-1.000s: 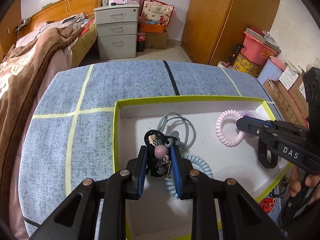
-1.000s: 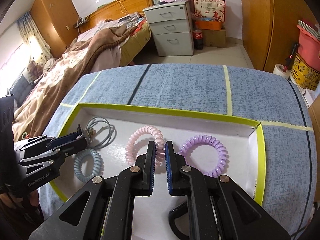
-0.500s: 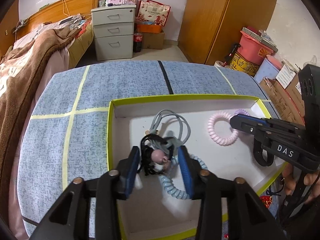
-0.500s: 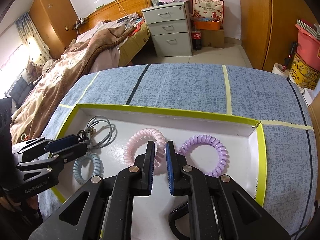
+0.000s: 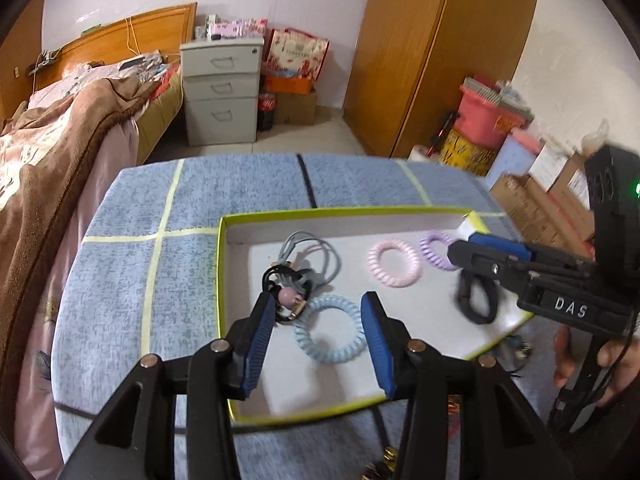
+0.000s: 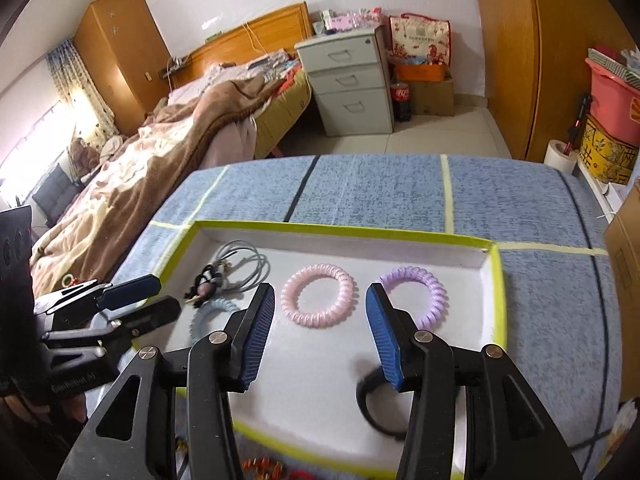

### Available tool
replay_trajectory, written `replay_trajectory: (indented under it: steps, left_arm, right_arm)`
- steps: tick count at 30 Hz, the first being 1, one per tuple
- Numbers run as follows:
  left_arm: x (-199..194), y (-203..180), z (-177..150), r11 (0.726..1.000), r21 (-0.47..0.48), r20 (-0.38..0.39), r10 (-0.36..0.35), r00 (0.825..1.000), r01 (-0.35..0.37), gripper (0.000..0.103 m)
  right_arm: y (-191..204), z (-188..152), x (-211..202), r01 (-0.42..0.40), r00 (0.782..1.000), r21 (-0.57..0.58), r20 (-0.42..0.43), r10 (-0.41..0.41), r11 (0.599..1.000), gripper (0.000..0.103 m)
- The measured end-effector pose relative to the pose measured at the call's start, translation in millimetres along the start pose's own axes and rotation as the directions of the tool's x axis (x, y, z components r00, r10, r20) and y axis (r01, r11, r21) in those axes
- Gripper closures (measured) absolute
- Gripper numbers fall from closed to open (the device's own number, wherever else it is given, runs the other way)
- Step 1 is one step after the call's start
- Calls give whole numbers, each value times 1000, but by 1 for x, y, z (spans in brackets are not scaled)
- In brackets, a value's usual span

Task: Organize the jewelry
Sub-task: 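Carry the pink coil and charm keychain into the green lid and open both tools, then lower the right tool onto the black cord with teal bead and close it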

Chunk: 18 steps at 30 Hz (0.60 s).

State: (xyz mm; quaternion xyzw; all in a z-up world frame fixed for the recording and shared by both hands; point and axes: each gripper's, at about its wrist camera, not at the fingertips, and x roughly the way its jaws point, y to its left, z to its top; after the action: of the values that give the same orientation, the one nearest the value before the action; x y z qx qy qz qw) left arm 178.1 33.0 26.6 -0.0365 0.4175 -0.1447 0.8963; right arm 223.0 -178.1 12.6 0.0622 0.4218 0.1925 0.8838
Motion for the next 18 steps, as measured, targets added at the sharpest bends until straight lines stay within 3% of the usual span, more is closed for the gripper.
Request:
replay_trajectory:
  steps: [7,13,18]
  left_arm:
    - [-35,-5,-24,999,-24,56,-30,998,32,54]
    - [-51,-3,-50,997,-58,73,-44,996,49,54]
    - [-56,-8,-71,995,-77,75,-60,995,66,54]
  right_arm:
    - [-9,-34,-50,6,999,10,50,-7,1000,54]
    - [-21,-74,-70,72,997,-2,12,-72,997,54]
    - [-47,-98,-73,121,993,86,-13,-120,989,54]
